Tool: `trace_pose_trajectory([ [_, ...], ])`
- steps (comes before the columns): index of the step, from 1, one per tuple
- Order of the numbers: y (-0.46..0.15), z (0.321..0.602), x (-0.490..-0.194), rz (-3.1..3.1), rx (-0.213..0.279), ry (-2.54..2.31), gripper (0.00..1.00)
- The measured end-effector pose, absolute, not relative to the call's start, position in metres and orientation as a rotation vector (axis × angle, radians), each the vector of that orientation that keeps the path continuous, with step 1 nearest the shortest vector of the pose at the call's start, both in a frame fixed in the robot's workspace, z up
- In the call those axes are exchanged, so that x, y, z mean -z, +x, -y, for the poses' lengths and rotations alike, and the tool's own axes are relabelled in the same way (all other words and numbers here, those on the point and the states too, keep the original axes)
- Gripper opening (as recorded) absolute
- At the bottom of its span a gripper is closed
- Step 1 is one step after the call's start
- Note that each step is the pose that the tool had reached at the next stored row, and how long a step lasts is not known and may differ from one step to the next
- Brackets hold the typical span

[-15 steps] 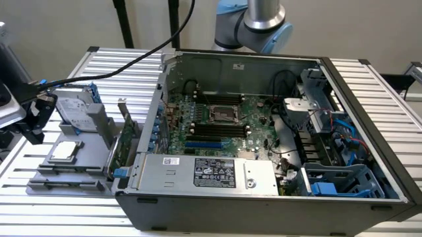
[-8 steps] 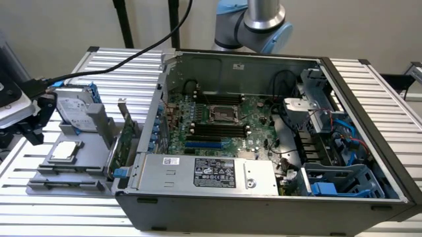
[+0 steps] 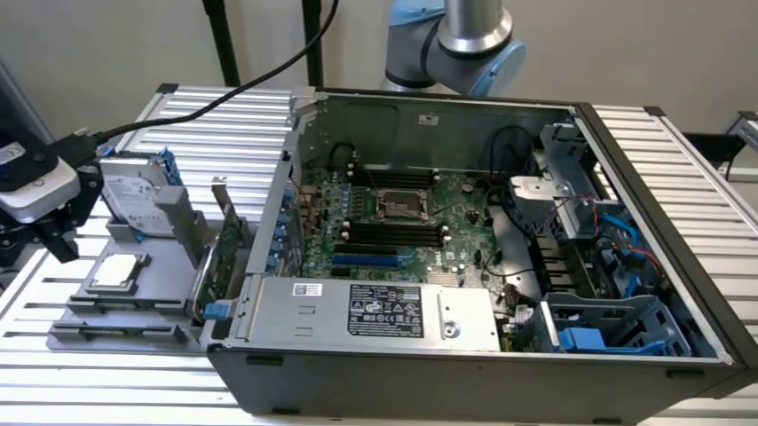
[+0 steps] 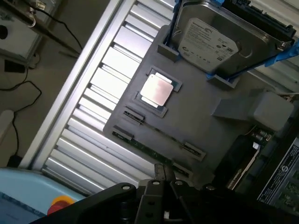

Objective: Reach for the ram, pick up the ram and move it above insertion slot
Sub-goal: 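Pick up the ram and move it above insertion slot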

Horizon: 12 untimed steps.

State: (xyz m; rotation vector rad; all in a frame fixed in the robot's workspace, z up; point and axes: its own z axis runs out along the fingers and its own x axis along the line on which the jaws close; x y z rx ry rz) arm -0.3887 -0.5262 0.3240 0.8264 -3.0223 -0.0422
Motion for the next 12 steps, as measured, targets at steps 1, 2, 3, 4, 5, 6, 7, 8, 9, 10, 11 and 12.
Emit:
trace_pose_trajectory([
  [1, -0.3887, 0.5262, -0.3237, 3.015, 0.042, 0.853, 0.11],
  [2, -0.3887, 0.5262, -0.3235, 3.006, 0.042, 0.883, 0.11],
  [3, -0.3887, 0.5262, -0.3233, 2.997, 0.042, 0.91, 0.11],
  [4, -0.3887, 0.5262, -0.323, 2.989, 0.042, 0.937, 0.11],
  [5, -0.3887, 0.5262, -0.3227, 2.98, 0.042, 0.963, 0.11],
  [6, -0.3887, 0.5262, -0.3223, 2.971, 0.041, 0.99, 0.11],
  [7, -0.3887, 0.5262, -0.322, 2.962, 0.041, 1.017, 0.11],
  [8, -0.3887, 0.5262, -0.3216, 2.952, 0.041, 1.043, 0.11],
  [9, -0.3887, 0.5262, -0.3213, 2.943, 0.041, 1.07, 0.11],
  [10, -0.3887, 0.5262, -0.3209, 2.933, 0.041, 1.096, 0.11],
  [11, -0.3887, 0.5262, -0.3206, 2.922, 0.041, 1.125, 0.11],
  [12, -0.3887, 0.5262, -0.3202, 2.911, 0.041, 1.151, 0.11],
])
